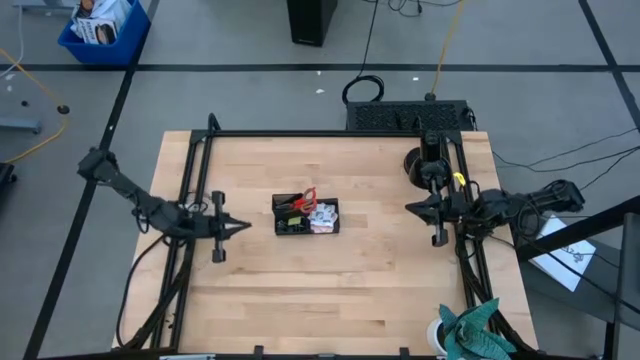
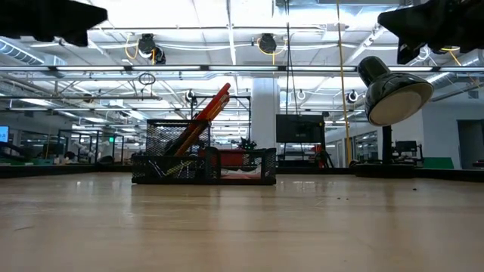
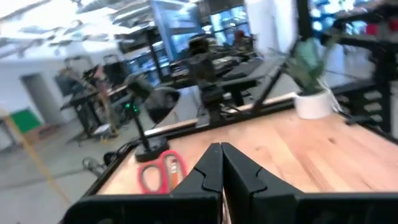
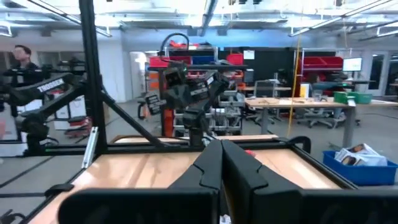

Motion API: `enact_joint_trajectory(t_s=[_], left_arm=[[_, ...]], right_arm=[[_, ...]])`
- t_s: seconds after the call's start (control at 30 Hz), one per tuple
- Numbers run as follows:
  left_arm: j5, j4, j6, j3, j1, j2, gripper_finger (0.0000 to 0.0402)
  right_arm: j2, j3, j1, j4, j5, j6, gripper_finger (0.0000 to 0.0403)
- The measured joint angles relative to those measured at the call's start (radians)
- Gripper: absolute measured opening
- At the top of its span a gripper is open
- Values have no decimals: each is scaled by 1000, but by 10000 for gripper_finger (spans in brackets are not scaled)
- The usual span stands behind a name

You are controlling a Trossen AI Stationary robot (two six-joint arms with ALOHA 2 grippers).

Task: Pick and place office supplies into organizer
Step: Return to Home Position

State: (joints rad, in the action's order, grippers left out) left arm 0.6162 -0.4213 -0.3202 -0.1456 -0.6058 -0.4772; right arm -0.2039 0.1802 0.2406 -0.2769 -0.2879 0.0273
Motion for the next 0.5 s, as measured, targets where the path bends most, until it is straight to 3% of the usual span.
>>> enact_joint_trajectory(t_s=[0.1,0.23,0.5], left_arm=[[-72,8,65,5,85,4,2],[-319,22,90,5,200,0,2],[-439,56,173,5,418,19,1]], right_arm=[[9,0,-40,17,90,-8,0],[7,0,-94,35,241,-54,0],[6,0,-161,50,227,-70,0]])
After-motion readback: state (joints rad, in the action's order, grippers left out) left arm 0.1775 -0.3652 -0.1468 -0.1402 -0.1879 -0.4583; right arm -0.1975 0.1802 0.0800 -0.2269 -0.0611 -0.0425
